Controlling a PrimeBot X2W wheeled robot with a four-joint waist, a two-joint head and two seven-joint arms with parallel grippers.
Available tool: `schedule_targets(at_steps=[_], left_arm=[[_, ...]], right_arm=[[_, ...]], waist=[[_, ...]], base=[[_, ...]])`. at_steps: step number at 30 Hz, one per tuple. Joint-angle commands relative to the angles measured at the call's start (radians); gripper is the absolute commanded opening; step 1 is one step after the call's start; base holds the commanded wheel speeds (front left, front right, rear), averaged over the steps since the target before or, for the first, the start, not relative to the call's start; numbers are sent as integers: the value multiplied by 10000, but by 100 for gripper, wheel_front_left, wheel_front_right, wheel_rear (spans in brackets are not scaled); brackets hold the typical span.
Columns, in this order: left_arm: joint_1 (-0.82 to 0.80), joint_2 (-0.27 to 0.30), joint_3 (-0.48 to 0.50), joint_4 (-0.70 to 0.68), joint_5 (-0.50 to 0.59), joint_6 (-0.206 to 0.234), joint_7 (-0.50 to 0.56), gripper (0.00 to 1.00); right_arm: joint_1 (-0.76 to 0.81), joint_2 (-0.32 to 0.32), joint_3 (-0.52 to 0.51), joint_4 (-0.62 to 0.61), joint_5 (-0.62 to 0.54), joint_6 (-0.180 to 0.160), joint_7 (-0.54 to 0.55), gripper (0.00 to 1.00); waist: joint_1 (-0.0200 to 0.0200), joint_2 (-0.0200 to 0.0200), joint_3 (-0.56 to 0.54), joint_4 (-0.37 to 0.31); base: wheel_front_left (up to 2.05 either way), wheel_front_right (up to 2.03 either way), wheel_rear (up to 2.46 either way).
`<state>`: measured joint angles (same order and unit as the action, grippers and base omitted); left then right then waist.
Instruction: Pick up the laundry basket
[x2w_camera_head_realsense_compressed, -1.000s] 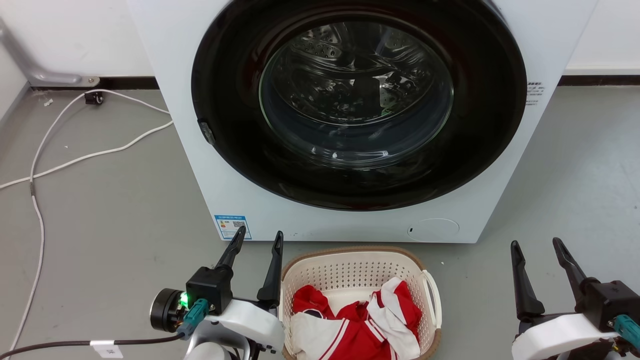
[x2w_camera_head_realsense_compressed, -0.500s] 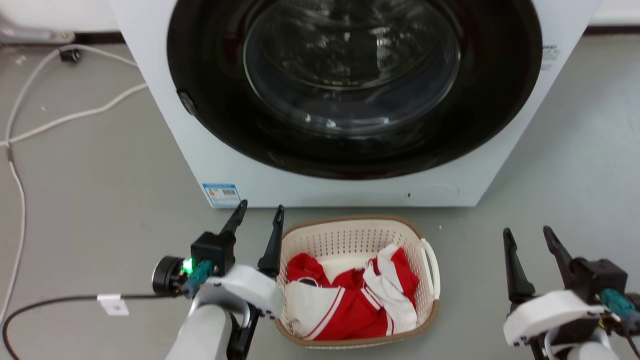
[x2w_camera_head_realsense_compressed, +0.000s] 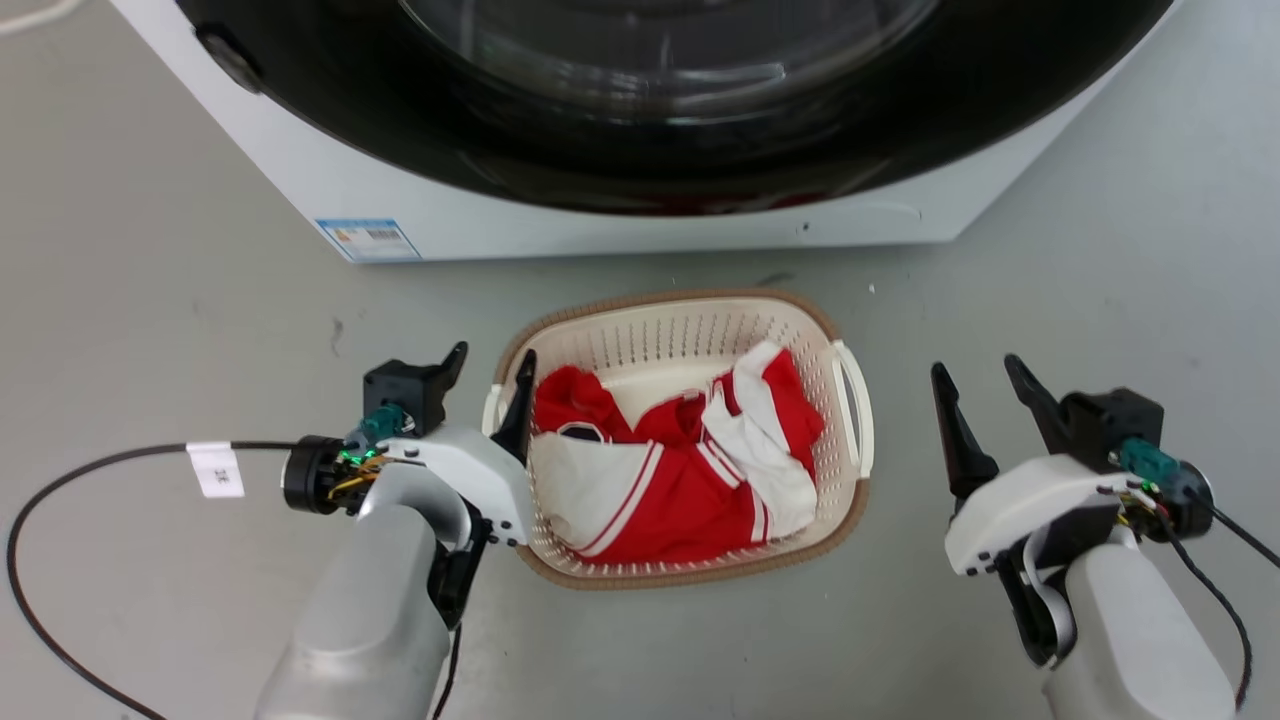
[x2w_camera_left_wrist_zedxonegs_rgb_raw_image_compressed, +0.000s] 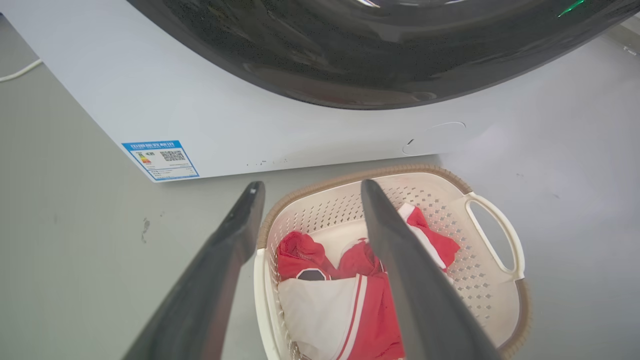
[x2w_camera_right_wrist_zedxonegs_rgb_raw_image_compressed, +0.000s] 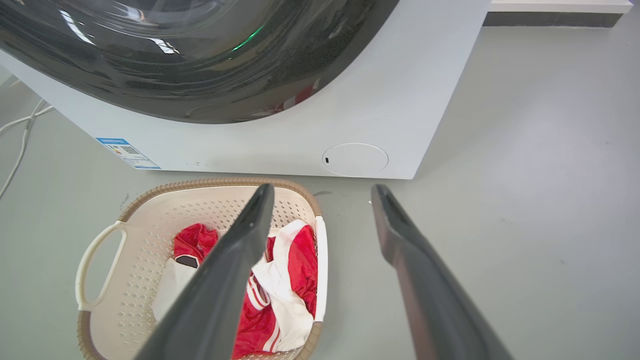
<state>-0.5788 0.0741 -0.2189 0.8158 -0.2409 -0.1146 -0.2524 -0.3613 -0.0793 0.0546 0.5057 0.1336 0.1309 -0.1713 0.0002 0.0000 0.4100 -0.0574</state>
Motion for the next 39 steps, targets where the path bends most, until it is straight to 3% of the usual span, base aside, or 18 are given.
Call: schedule_targets(at_steps=[1,16,29,39], left_arm=[[-247,81,41,262,-110,-32,10,100],[-2283,442,-244,2924,-1044,-161,456,100],[-3267,762,-823,3672,-2123,-165,1568,100],[-3499,956,-1241,3951,-2873,-156,2417,100]], right_arm=[[-355,-46,133,283,115,-3,-101,100],[-3304,-162,1914,3728,1323,-3,-694,100],[-4887,-81,3301,5688,2457,-3,-618,100],[-5540,64,4477,6427,3622,-3,-15,100]], waist=[[-2,0,606,-207],[-2,0,2636,-508],[-2,0,3697,-604],[-2,0,4082,-679]], base=[[0,0,0],[0,0,0],[0,0,0],[0,0,0]])
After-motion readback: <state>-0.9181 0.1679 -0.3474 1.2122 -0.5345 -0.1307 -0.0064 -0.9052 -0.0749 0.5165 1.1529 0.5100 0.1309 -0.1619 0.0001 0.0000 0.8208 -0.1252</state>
